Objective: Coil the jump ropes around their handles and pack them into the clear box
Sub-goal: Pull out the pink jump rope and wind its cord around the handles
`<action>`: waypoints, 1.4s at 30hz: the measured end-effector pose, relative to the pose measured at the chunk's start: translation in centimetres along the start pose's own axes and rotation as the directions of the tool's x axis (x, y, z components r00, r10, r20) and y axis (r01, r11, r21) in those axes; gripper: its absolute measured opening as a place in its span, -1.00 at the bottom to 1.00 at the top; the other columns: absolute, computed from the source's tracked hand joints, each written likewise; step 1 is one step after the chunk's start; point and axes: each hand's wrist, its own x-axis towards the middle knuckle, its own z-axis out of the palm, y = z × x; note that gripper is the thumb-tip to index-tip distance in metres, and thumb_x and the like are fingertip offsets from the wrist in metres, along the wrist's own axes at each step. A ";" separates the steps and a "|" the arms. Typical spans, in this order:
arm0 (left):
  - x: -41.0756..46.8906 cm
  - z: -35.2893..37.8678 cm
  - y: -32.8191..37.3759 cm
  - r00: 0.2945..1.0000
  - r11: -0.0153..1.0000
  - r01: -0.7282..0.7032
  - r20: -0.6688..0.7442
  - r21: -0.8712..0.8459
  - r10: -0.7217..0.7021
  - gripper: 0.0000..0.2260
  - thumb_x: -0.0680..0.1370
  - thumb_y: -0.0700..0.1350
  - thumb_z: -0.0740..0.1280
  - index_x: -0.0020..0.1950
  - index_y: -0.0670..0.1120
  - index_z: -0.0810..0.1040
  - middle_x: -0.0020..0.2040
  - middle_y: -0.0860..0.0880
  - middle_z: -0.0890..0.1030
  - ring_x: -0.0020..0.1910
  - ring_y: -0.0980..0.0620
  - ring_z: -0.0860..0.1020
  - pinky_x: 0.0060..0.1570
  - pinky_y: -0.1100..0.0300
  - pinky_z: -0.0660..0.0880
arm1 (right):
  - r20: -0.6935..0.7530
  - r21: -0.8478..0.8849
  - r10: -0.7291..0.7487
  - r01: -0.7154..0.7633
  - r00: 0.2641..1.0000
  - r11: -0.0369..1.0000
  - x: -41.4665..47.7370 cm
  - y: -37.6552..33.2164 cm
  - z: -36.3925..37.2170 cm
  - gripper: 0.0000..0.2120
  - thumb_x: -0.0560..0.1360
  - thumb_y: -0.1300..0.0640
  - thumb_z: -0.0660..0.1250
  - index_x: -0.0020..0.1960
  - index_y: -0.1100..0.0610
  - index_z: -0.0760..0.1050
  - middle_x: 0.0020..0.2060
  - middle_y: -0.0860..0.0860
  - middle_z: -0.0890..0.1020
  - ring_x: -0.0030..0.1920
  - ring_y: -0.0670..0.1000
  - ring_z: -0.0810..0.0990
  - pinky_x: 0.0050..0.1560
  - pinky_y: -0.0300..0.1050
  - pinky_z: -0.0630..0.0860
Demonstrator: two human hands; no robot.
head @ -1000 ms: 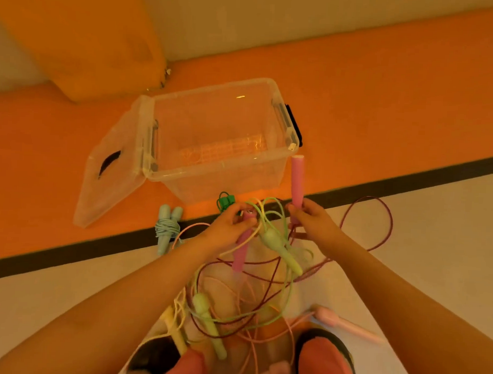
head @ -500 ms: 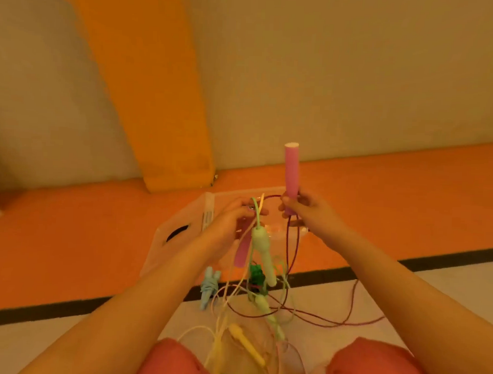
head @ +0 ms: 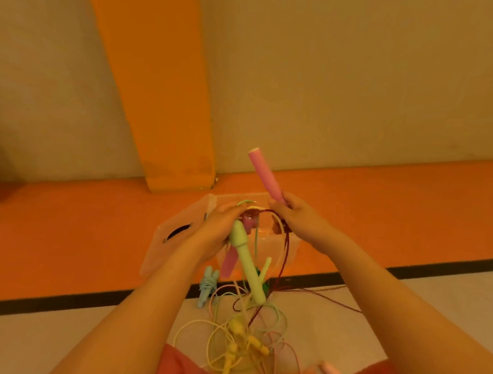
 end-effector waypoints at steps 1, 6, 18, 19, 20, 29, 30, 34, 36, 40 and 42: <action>0.4 -0.6 -0.4 0.999 0.999 0.016 -0.039 0.051 -0.014 -0.81 0.63 -0.22 0.17 -0.07 -0.11 0.56 -0.22 -0.04 0.61 -0.30 0.08 0.55 -0.29 0.25 0.48 | 0.014 -0.019 0.003 -0.003 1.000 1.000 -0.3 0.1 -0.2 -0.83 0.60 0.07 0.17 0.08 0.18 0.40 -0.30 0.08 0.49 -0.31 0.02 0.53 -0.22 -0.08 0.50; 1.0 -2.0 -2.2 0.992 0.942 0.115 -0.092 0.315 -0.090 -0.84 0.63 -0.19 0.22 -0.13 -0.11 0.52 -0.22 -0.05 0.59 -0.27 0.06 0.55 -0.26 0.22 0.44 | 0.045 -0.060 -0.006 0.008 0.999 0.998 -1.9 1.4 -0.9 -0.85 0.58 0.12 0.22 0.12 0.13 0.44 -0.27 0.03 0.47 -0.40 -0.07 0.44 -0.39 -0.30 0.42; -0.8 -0.1 -1.9 0.989 0.932 0.053 0.109 0.359 -0.098 -0.73 0.54 0.08 0.33 -0.14 -0.13 0.51 -0.36 0.02 0.42 -0.34 0.11 0.36 -0.27 0.21 0.27 | -0.065 0.076 0.021 -0.016 0.998 0.997 -3.1 1.9 -2.3 -0.87 0.53 0.13 0.31 0.04 0.14 0.54 -0.31 -0.01 0.50 -0.38 -0.08 0.39 -0.39 -0.30 0.34; -0.8 -0.1 -1.9 0.993 0.924 0.045 0.088 0.379 -0.085 -0.73 0.55 0.07 0.32 -0.16 -0.13 0.50 -0.35 0.02 0.41 -0.33 0.10 0.36 -0.28 0.21 0.27 | -0.050 0.048 0.027 -0.025 0.998 0.999 -3.2 1.9 -2.4 -0.88 0.51 0.16 0.34 0.03 0.14 0.55 -0.31 -0.03 0.51 -0.37 -0.09 0.40 -0.38 -0.31 0.36; -0.9 0.0 -2.0 0.996 0.912 0.039 0.059 0.408 -0.068 -0.73 0.57 0.06 0.30 -0.18 -0.12 0.50 -0.34 0.00 0.41 -0.32 0.09 0.35 -0.28 0.21 0.27 | -0.032 0.006 0.035 -0.034 0.999 0.999 -3.4 1.9 -2.4 -0.88 0.48 0.20 0.37 0.02 0.13 0.57 -0.31 -0.04 0.52 -0.36 -0.11 0.42 -0.36 -0.32 0.37; -1.7 0.3 -3.4 0.973 0.798 0.208 -0.038 0.566 -0.227 -0.23 0.47 0.27 0.31 0.49 -0.19 0.22 0.45 -0.16 0.34 0.39 -0.11 0.34 0.30 0.07 0.31 | -0.123 -0.114 -0.023 0.009 0.992 0.993 -4.3 1.6 -1.7 -0.92 0.47 0.25 0.37 -0.05 0.24 0.57 -0.31 -0.03 0.52 -0.34 -0.10 0.44 -0.30 -0.24 0.35; -2.1 0.6 -3.4 0.967 0.807 0.230 -0.031 0.544 -0.254 -0.13 0.43 0.31 0.33 0.54 -0.16 0.11 0.52 -0.15 0.23 0.46 -0.12 0.26 0.34 0.04 0.26 | -0.143 -0.091 -0.037 0.024 0.989 0.996 -4.5 1.6 -1.7 -0.93 0.47 0.26 0.37 -0.06 0.23 0.57 -0.31 -0.05 0.51 -0.33 -0.11 0.43 -0.29 -0.24 0.36; -3.1 1.2 -3.7 0.967 0.839 0.128 0.122 0.529 -0.224 -0.31 0.43 0.22 0.40 0.48 0.04 0.26 0.41 0.01 0.38 0.31 0.04 0.38 0.23 0.13 0.35 | -0.190 0.005 -0.096 0.099 0.977 0.995 -5.3 1.4 -1.4 -0.97 0.47 0.26 0.37 -0.12 0.17 0.54 -0.27 -0.03 0.51 -0.29 -0.13 0.47 -0.24 -0.27 0.40; -3.6 1.7 -3.6 0.974 0.812 0.016 0.175 0.583 -0.145 -0.55 0.51 0.08 0.38 0.36 0.00 0.43 0.24 0.06 0.48 0.17 0.11 0.44 0.07 0.22 0.38 | -0.228 0.041 -0.132 0.145 0.965 0.989 -5.5 1.1 -1.3 -0.98 0.48 0.27 0.36 -0.10 0.19 0.53 -0.23 -0.01 0.52 -0.30 -0.23 0.47 -0.23 -0.39 0.39; -4.3 2.3 -3.0 0.987 0.842 -0.022 0.145 0.538 -0.067 -0.81 0.59 -0.06 0.29 0.13 -0.14 0.52 -0.11 -0.03 0.55 -0.20 0.07 0.52 -0.24 0.33 0.47 | -0.252 0.080 -0.135 0.159 0.958 0.984 -5.7 1.2 -1.4 -0.94 0.50 0.26 0.32 -0.03 0.18 0.49 -0.26 0.00 0.53 -0.30 -0.13 0.48 -0.22 -0.27 0.43; -4.7 2.3 -2.5 0.977 0.900 0.051 0.163 0.433 -0.135 -0.80 0.60 -0.01 0.27 0.01 -0.15 0.51 -0.32 -0.02 0.49 -0.45 0.10 0.44 -0.40 0.28 0.44 | -0.259 0.031 -0.161 0.174 0.952 0.984 -5.9 1.3 -1.7 -0.93 0.52 0.23 0.31 0.00 0.13 0.49 -0.24 -0.08 0.51 -0.30 -0.22 0.45 -0.24 -0.34 0.38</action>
